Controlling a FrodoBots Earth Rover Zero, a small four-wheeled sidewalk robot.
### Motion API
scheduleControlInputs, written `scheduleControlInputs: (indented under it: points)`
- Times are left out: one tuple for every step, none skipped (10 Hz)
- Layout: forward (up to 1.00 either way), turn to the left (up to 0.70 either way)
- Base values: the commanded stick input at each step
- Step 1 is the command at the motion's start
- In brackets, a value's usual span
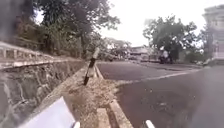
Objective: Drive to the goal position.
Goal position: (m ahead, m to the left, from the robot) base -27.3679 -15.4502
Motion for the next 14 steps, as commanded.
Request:
scheduleControlInputs:
  points:
    - [0.0,-0.45]
    - [0.0,-0.45]
    - [0.0,-0.45]
    - [0.0,-0.45]
    - [0.0,-0.45]
    - [0.0,-0.45]
    - [0.0,-0.45]
    - [0.0,-0.45]
    - [0.0,-0.45]
    - [0.0,-0.45]
    - [0.0,-0.45]
    - [0.0,-0.45]
    - [0.0,-0.45]
    - [0.0,-0.45]
